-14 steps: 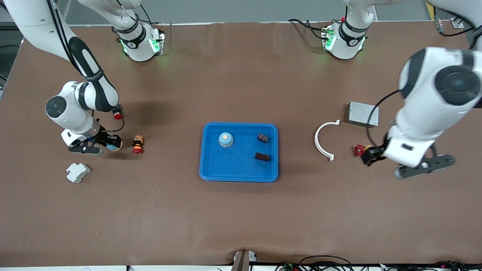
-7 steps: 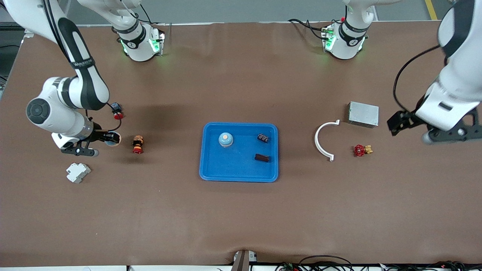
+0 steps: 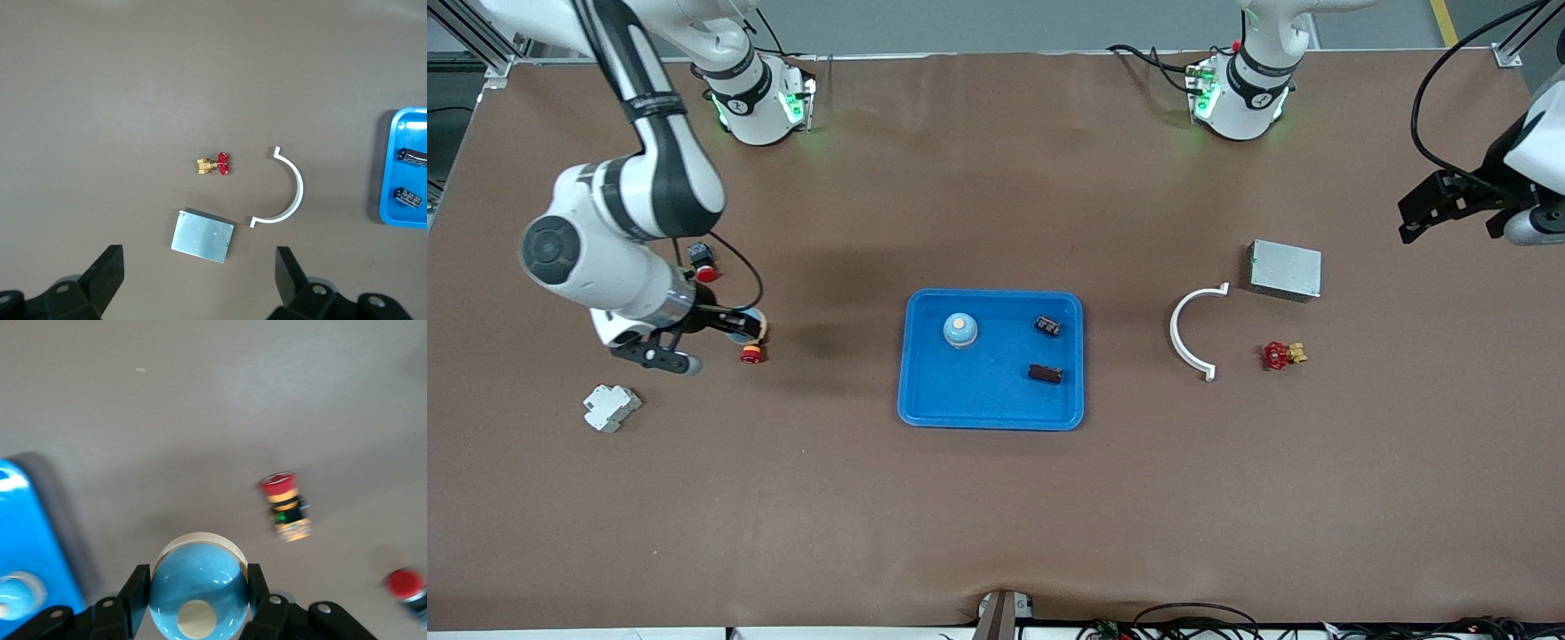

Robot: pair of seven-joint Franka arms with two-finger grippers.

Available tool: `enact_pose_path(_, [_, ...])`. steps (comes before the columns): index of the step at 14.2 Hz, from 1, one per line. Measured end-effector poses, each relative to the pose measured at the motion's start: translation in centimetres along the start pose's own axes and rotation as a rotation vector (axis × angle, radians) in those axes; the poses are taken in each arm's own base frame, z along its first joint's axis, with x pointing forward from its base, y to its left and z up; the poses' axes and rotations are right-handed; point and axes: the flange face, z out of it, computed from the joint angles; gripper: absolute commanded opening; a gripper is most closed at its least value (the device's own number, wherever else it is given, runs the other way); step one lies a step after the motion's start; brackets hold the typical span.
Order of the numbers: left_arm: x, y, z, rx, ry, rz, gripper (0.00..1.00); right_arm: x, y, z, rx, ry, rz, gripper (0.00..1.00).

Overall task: Place electrolytic capacitor and blue bell in tray
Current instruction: 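Carry the bell over the tray with the right gripper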

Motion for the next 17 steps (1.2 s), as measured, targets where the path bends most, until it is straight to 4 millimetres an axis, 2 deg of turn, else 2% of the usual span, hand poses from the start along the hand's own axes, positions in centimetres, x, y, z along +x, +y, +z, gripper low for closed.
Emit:
enact_pose_path(2, [-0.2, 0.8, 0.3, 0.001, -0.010, 0.013, 1.00, -1.8, -5.3, -0.8, 0.013, 0.022, 0.067, 0.00])
enact_pose_path(3, [-0.3, 1.2, 0.3, 0.001, -0.015, 0.019, 1.00, -2.8, -7.7, -0.5, 0.015, 0.024, 0.093, 0.00])
enact_pose_path(6, [-0.5, 1.3, 0.0, 0.002, -0.015, 0.023, 1.00, -4.9, -13.6, 3.1, 0.010, 0.024, 0.188, 0.00])
enact_pose_path(10, [-0.7, 1.3, -0.2, 0.002, -0.012, 0.023, 1.00, -6.1, -20.2, 8.8, -0.033, 0.061, 0.304, 0.00])
enact_pose_path(13, [-0.7, 1.3, 0.0, 0.002, -0.015, 0.023, 1.00, -6.3, -24.2, 12.2, -0.041, 0.087, 0.357, 0.00])
enact_pose_path(17, [-0.7, 1.3, 0.3, 0.003, -0.022, 0.031, 1.00, -5.8, -26.8, 14.1, -0.023, 0.101, 0.386, 0.00])
